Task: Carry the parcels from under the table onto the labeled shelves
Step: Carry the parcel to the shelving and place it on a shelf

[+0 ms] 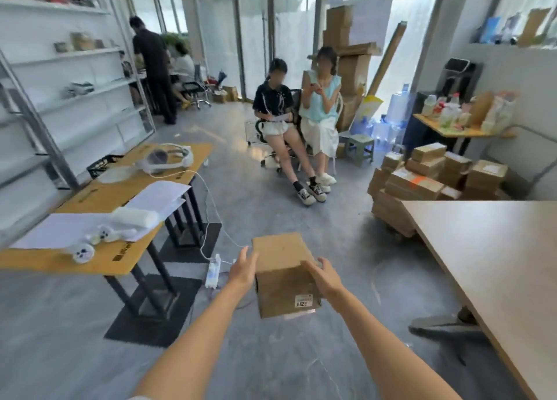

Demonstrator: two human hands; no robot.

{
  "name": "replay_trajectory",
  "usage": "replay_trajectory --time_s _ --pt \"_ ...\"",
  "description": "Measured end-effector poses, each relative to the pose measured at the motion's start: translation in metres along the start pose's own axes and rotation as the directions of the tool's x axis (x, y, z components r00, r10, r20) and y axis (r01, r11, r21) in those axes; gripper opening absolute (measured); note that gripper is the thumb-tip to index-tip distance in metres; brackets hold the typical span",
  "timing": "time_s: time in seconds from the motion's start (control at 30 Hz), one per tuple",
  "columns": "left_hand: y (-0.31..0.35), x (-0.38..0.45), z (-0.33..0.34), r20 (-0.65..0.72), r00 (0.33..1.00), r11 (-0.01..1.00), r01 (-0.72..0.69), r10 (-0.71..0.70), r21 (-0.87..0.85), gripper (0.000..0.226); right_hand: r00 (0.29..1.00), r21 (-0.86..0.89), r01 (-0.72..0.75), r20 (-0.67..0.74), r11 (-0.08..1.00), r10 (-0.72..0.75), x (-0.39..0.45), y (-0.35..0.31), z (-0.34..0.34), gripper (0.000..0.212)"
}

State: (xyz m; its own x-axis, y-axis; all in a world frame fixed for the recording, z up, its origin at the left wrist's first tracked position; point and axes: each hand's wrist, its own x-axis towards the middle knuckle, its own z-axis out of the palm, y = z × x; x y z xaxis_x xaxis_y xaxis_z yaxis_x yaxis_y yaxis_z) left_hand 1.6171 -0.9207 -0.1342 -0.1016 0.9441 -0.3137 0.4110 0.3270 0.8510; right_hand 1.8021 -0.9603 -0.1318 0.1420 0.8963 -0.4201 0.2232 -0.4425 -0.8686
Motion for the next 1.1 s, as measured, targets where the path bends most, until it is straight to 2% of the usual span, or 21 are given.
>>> replay_trajectory --time_s 0.07,0.17,0.2,0.33,0.4,0.5,0.6,0.77,0.87,0.93,1.0,1.1 --pt "-0.009 0.008 -0.040 -0.094 0.996 0.997 0.006 -0.013 -0.079 0.051 1.000 0.004 0.019 0.021 1.000 -0.019 0.007 -0.022 0.032 0.078" --pt "-0.023 0.013 -0.100 -0.207 0.978 0.983 -0.006 -0.033 -0.185 0.049 0.994 0.018 0.091 0.065 0.996 -0.092 0.014 -0.055 0.082 0.046" --pt "-0.027 0.013 -0.120 -0.233 0.971 0.971 -0.004 -0.053 -0.238 0.049 0.991 0.029 0.109 0.073 0.994 -0.111 0.018 -0.064 0.097 0.041" --pt "-0.048 0.014 -0.187 -0.282 0.951 0.901 -0.009 -0.127 -0.435 0.056 0.984 0.135 0.102 0.132 0.985 -0.120 0.020 -0.103 0.158 0.057" --pt "-0.064 0.009 -0.221 -0.281 0.941 0.846 0.009 -0.187 -0.533 0.055 0.967 0.147 0.107 0.213 0.983 -0.137 0.018 -0.121 0.197 0.051" --pt "-0.086 -0.005 -0.270 -0.320 0.920 0.805 -0.009 -0.225 -0.593 0.052 0.928 0.121 0.157 0.322 0.980 -0.188 0.016 -0.144 0.257 0.036" --pt "-0.112 -0.016 -0.319 -0.422 0.864 0.800 -0.039 -0.275 -0.599 0.048 0.885 0.071 0.176 0.425 0.982 -0.190 0.010 -0.165 0.319 0.047" --pt "-0.160 -0.026 -0.397 -0.536 0.766 0.770 -0.084 -0.356 -0.632 0.048 0.771 0.041 0.228 0.602 0.973 -0.206 -0.004 -0.195 0.424 0.038" --pt "-0.186 -0.027 -0.444 -0.596 0.679 0.770 -0.073 -0.427 -0.634 0.040 0.694 0.022 0.295 0.682 0.955 -0.230 -0.005 -0.213 0.493 0.021" --pt "-0.207 -0.018 -0.478 -0.642 0.623 0.795 -0.052 -0.447 -0.605 0.050 0.634 0.037 0.342 0.729 0.939 -0.259 -0.001 -0.227 0.543 0.016" --pt "-0.225 -0.010 -0.514 -0.656 0.600 0.820 0.002 -0.459 -0.572 0.060 0.559 0.046 0.360 0.789 0.932 -0.255 0.003 -0.241 0.590 0.024" --pt "-0.234 -0.007 -0.563 -0.673 0.570 0.822 0.009 -0.472 -0.569 0.031 0.434 0.020 0.394 0.877 0.919 -0.205 0.007 -0.257 0.658 0.050"
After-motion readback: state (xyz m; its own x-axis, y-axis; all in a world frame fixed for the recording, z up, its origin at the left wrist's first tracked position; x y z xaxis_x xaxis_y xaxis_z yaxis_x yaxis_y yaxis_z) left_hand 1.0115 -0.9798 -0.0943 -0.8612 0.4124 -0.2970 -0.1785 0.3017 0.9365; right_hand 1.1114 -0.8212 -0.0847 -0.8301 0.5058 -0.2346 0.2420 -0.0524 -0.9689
